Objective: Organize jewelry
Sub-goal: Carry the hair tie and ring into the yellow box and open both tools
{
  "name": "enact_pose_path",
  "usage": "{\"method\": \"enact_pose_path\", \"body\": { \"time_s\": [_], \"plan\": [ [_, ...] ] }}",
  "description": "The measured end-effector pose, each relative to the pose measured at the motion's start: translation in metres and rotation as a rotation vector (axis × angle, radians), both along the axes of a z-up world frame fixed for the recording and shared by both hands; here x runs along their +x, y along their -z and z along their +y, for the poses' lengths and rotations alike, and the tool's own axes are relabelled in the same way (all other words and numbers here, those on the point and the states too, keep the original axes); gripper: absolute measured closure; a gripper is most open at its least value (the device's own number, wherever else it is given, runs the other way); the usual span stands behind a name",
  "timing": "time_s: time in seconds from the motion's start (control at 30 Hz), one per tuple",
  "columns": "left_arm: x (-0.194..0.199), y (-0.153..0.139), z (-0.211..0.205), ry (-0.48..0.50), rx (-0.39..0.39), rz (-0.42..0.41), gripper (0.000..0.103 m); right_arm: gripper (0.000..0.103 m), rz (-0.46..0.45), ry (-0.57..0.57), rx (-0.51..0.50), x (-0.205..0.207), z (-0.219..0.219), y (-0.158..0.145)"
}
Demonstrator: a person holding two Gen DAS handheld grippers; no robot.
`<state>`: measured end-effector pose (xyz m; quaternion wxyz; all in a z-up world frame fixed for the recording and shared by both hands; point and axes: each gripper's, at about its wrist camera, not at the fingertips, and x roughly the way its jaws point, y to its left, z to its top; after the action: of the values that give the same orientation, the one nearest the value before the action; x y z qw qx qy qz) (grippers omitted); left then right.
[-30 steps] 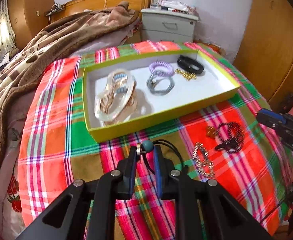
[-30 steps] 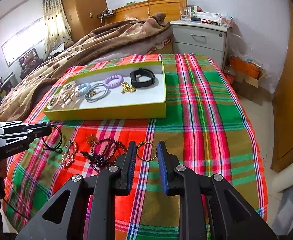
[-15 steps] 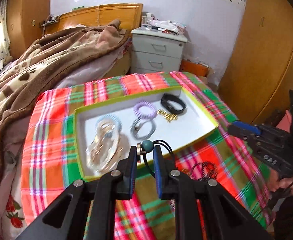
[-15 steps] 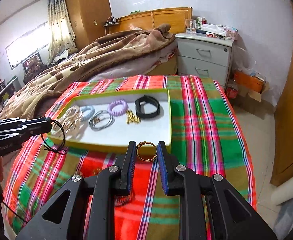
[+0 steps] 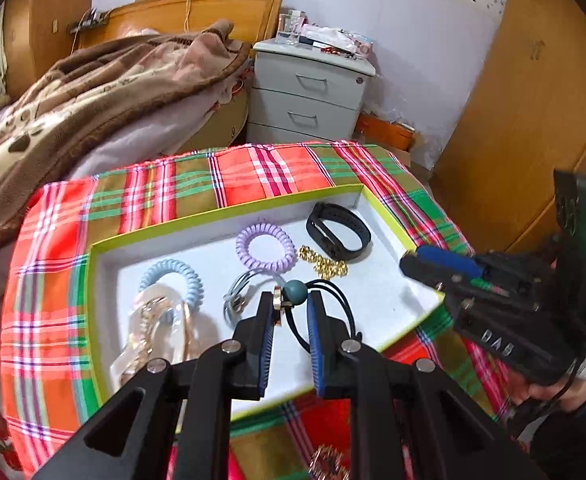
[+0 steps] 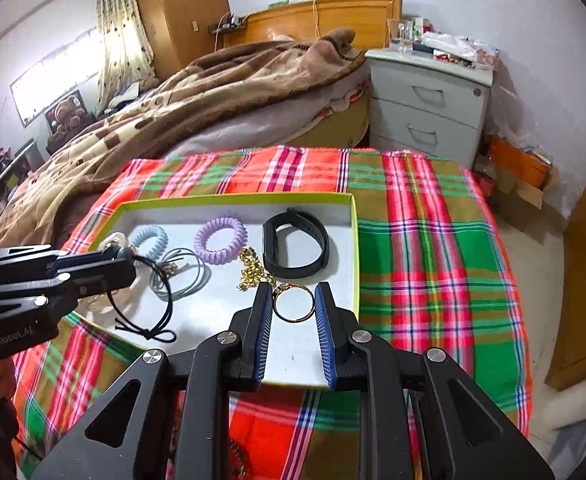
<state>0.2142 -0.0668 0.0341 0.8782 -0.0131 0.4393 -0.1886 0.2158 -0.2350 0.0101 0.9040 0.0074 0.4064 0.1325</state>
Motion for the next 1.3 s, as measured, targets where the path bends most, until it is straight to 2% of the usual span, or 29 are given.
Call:
{"method": "enact_pose_path", "body": {
  "time_s": [0.1, 0.33, 0.47, 0.97, 1.23, 1.3],
  "plan": [
    [0.008, 0.008, -0.003, -0.008, -0.015, 0.020, 0.086, 0.081, 0.019, -0.007, -0.007, 0.009, 0.000, 0.007],
    [0.014, 0.033, -0.008, -0.019, 0.058, 0.065, 0.086, 0.081, 0.054, -0.042, -0.060, 0.020, 0.008, 0.021],
    [0.014, 0.040, -0.007, -0.018, 0.067, 0.084, 0.085, 0.081, 0.066, -0.056, -0.076, 0.022, 0.012, 0.026],
    [0.014, 0.043, -0.005, -0.019, 0.072, 0.096, 0.083, 0.081, 0.083, -0.065, -0.133, 0.026, 0.022, 0.032],
    [0.014, 0.041, -0.004, -0.026, 0.073, 0.094, 0.075, 0.081, 0.089, -0.057, -0.138, 0.027, 0.023, 0.031],
    [0.012, 0.040, -0.004, -0.020, 0.075, 0.088, 0.070, 0.081, 0.086, -0.051, -0.134, 0.027, 0.023, 0.030]
  ]
}}
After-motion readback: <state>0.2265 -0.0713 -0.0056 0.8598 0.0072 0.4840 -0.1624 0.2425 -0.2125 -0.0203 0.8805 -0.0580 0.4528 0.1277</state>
